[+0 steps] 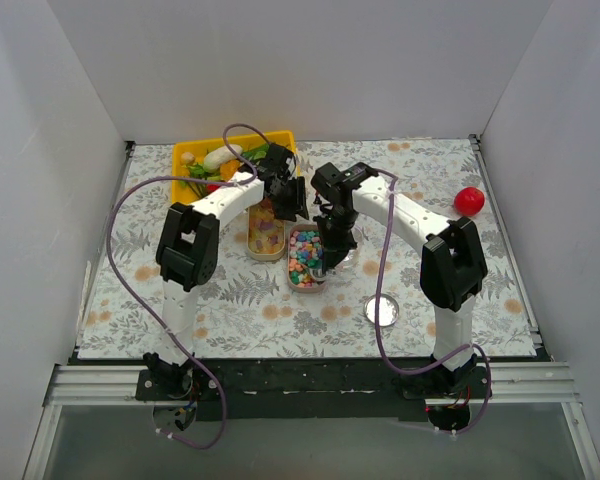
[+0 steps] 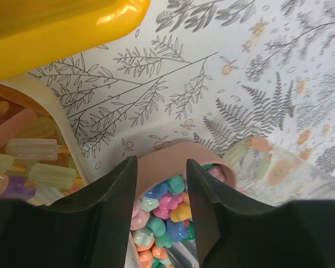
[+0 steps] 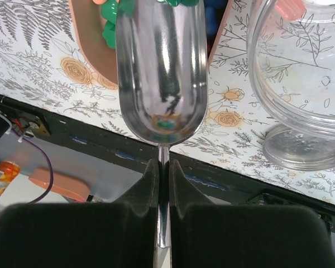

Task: Pack the candies
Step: Scoop the fake candies from the storage box.

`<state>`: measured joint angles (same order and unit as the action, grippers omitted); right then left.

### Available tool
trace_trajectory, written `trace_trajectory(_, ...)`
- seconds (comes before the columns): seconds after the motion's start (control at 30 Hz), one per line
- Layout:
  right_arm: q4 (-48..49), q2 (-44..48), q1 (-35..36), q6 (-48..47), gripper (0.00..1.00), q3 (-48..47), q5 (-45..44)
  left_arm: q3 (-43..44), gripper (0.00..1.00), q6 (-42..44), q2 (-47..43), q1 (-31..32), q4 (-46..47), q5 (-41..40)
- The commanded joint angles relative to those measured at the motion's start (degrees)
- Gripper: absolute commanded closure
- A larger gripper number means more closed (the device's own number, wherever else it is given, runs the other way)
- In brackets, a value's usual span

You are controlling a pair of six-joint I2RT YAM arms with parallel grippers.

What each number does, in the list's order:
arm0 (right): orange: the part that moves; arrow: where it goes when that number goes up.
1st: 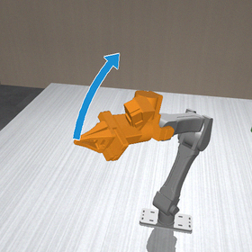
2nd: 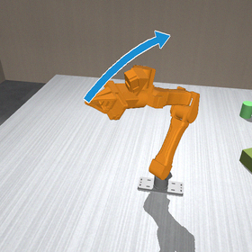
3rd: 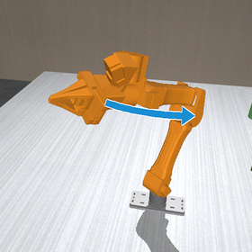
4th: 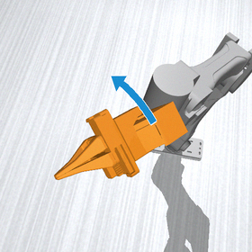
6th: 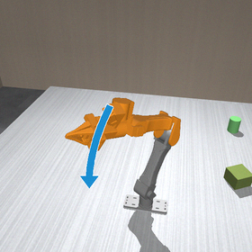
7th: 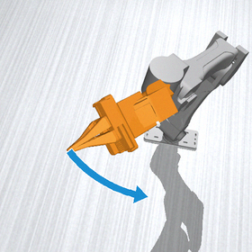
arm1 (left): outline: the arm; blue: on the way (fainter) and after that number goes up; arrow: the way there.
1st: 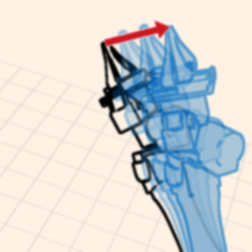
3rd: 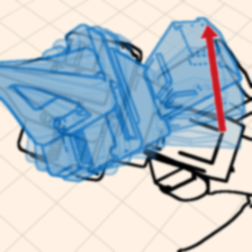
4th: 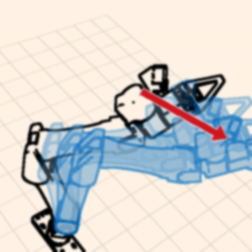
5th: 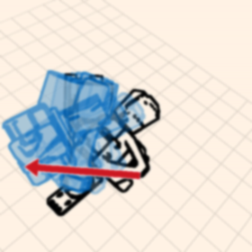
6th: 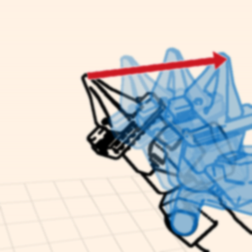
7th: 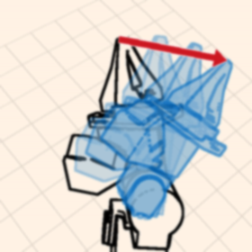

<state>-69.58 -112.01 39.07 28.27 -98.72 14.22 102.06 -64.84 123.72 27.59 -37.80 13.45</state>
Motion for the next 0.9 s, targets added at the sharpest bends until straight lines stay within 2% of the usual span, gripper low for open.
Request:
trace_trajectory(0.0, -2.48, 2.05, -0.13, -0.67, 0.99, -4.2, 2.92, 0.6, 0.63, 2.7, 1.34, 0.62, -2.36, 1.48)
trace_trajectory(0.23, -5.3, 1.27, -0.13, -3.22, 0.99, -4.99, 4.68, -0.63, 0.71, 4.46, 2.05, 0.62, -1.93, 1.58)
trace_trajectory(0.37, -5.3, -0.32, -0.22, -3.31, 0.99, -4.38, 6.08, -1.42, 0.71, 4.89, 2.05, 0.79, -1.49, 1.58)
trace_trajectory(0.57, -5.21, -3.65, -0.66, -4.36, 0.99, -4.03, 2.22, -3.27, 0.73, 5.86, 1.26, 1.23, -0.61, 2.02)
trace_trajectory(0.87, -2.67, -8.75, -0.57, -3.75, 0.99, -9.04, -2.79, -5.03, 0.75, 4.81, 0.73, 1.32, 0.1, 1.84)
